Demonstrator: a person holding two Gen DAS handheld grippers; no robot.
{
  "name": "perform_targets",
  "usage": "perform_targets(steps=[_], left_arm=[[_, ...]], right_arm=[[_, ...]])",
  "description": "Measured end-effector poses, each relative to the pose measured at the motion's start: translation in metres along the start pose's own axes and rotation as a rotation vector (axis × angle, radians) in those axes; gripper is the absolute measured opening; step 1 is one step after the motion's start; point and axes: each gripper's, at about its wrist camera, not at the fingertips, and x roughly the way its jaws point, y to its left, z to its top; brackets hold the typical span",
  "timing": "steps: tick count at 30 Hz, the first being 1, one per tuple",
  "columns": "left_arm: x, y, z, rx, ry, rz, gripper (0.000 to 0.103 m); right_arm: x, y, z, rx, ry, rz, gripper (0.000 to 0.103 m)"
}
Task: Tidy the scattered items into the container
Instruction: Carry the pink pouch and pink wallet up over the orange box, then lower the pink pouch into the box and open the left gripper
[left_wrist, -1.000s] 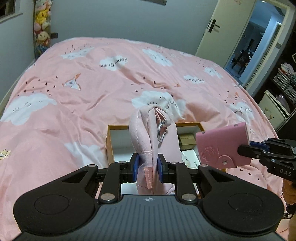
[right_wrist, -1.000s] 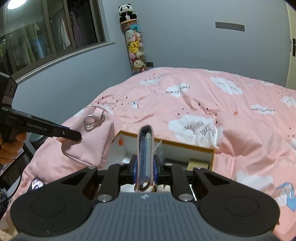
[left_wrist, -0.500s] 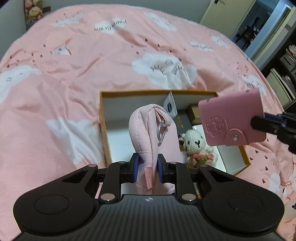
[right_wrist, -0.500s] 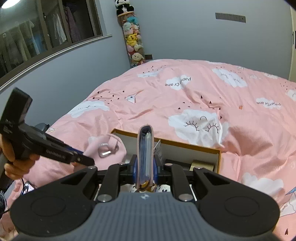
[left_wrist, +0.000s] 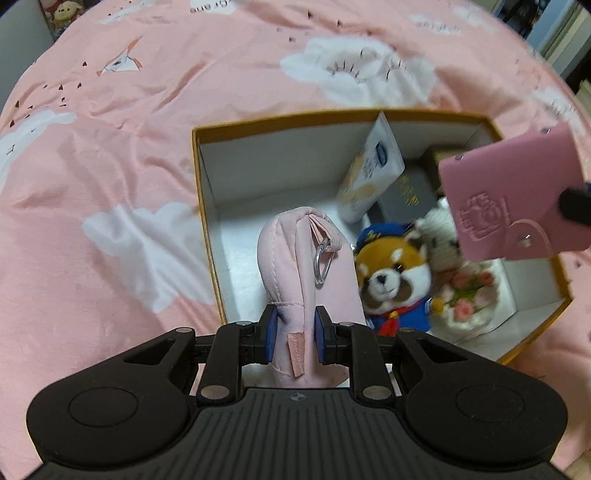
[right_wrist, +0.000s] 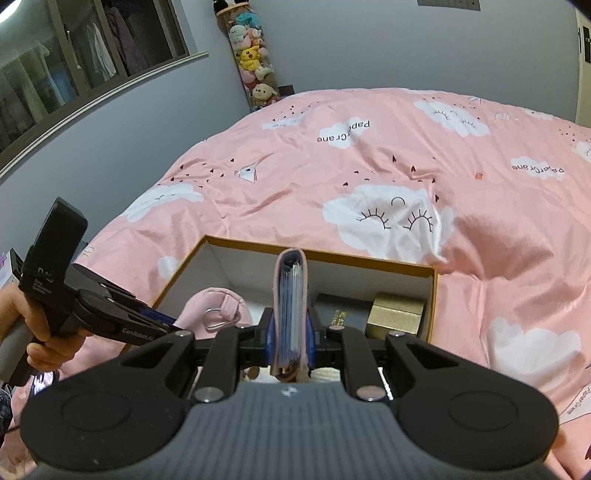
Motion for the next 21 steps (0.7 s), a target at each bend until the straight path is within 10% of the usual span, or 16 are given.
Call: perform_targets(steps=[21], left_arm=[[0.046, -0.045, 0.018, 0.202, 0.31, 0.146, 0.038]], right_arm=[[0.015, 0.0, -0.003, -0.005, 0.027, 0.063, 0.018]])
